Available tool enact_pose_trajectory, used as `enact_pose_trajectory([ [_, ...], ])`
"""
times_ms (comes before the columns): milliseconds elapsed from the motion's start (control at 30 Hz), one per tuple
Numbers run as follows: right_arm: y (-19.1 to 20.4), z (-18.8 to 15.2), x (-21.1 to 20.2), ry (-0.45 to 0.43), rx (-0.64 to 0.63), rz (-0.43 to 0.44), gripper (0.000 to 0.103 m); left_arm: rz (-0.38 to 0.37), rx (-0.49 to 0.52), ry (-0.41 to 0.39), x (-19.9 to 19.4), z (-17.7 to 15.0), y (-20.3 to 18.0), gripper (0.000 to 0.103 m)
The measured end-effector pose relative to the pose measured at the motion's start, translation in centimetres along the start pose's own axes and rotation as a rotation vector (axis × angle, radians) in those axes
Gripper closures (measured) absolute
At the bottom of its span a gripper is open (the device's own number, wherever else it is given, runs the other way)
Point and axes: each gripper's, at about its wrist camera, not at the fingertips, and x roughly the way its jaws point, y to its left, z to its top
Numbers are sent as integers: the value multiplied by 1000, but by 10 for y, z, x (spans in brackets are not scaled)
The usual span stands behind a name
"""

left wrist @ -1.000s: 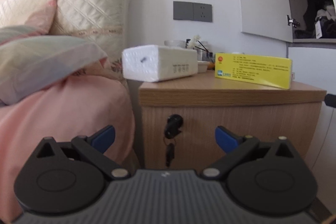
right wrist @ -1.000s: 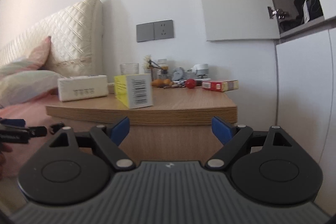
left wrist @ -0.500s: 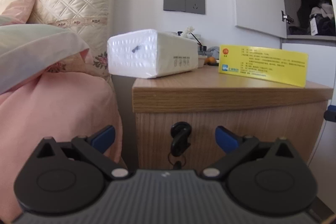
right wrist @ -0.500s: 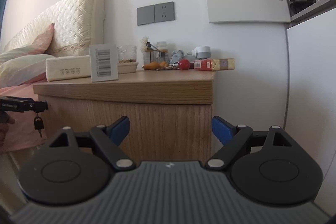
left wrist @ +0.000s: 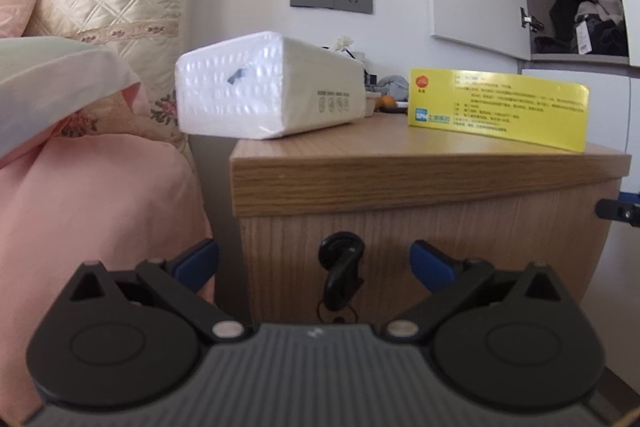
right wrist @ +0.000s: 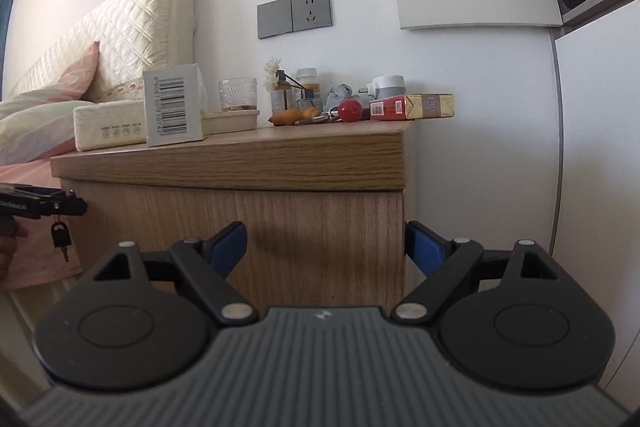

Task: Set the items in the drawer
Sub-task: 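Close the left tool's fingers on the black drawer knob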

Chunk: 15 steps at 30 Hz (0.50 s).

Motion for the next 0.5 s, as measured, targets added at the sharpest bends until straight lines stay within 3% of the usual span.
enact_pose_trajectory([
  [267, -2, 0, 4, -6, -8, 23, 12, -22, 68, 0, 4, -2, -14, 0],
  [500, -15, 4, 1, 17, -6, 108, 10, -44, 37, 4, 2, 1, -11, 1],
])
